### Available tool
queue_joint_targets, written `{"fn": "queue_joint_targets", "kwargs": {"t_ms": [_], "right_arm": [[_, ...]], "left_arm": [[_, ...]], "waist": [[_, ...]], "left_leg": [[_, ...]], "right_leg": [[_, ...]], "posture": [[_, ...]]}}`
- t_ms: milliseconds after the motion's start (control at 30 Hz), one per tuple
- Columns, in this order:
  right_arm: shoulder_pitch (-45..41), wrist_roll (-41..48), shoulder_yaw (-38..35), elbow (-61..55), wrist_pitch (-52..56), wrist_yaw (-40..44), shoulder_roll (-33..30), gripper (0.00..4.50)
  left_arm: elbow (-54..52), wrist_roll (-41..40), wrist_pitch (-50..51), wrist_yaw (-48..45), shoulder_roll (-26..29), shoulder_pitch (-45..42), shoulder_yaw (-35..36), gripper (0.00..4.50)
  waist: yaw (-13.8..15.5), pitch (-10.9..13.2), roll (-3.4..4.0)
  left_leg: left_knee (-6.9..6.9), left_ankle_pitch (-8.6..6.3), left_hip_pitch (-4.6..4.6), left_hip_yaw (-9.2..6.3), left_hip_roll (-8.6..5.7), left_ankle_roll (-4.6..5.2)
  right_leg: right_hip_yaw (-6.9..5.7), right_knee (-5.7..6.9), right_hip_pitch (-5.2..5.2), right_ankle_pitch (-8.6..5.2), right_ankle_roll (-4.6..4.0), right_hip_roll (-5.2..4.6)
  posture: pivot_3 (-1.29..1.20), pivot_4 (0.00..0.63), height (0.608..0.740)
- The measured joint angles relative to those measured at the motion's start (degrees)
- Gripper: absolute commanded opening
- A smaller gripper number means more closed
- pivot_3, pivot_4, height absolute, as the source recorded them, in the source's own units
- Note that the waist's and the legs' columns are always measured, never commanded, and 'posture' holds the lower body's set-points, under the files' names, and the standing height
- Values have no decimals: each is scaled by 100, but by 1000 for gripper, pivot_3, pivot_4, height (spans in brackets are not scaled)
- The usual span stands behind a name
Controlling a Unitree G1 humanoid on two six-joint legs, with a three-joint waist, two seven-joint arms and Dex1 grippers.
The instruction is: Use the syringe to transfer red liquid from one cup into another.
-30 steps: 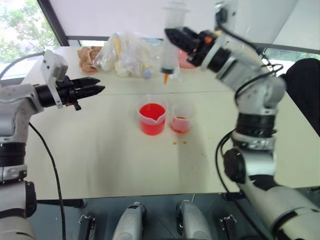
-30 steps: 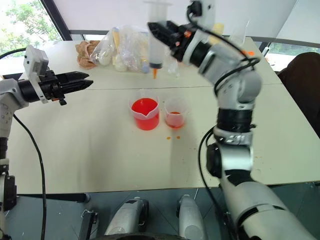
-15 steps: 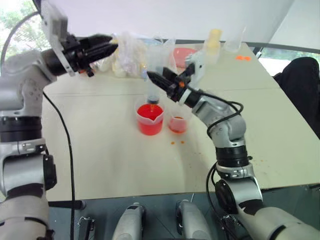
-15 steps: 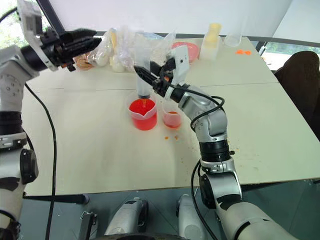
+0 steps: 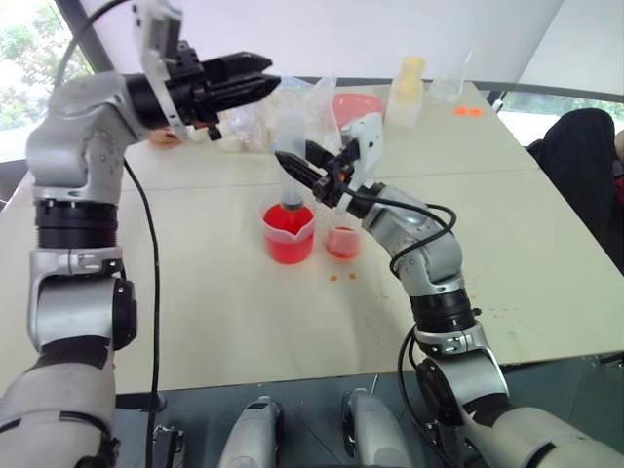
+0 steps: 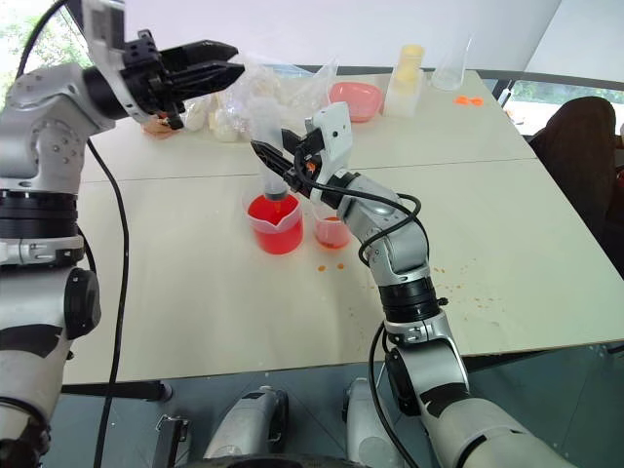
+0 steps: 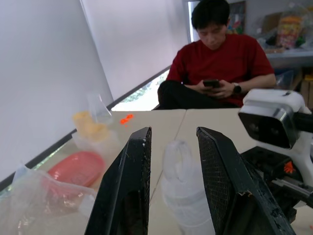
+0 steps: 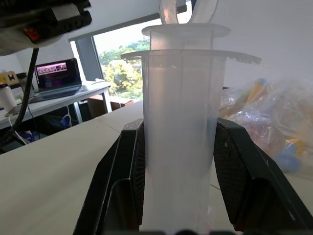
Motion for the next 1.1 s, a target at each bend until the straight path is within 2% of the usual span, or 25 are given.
{"fn": "queue_joint_targets", "kwargs": {"t_ms": [500, 667, 1100], "right_arm": [[126, -106, 106, 0, -27, -92, 13, 1440], [135, -216, 55, 1, -53, -148, 4, 1440], [373, -286, 60, 0, -262, -151, 196, 1440]], "left_arm": [[1081, 968, -1212, -179, -379, -379, -400, 1514], [1339, 1107, -1500, -189, -572, -481, -385, 27], [1565, 1125, -1566, -367, -594, -503, -361, 27]], "waist": [[10, 0, 0], [-1, 0, 0], [2, 0, 0]], "left_leg": [[3, 0, -2, 2, -1, 1], [2, 0, -1, 2, 0, 0], [3, 0, -1, 1, 0, 1]], "right_leg": [[0, 0, 1, 0, 0, 0], [0, 1, -1, 0, 0, 1], [1, 4, -1, 0, 0, 1]], "posture": [[0, 150, 740], [0, 150, 740], [0, 150, 740]]}}
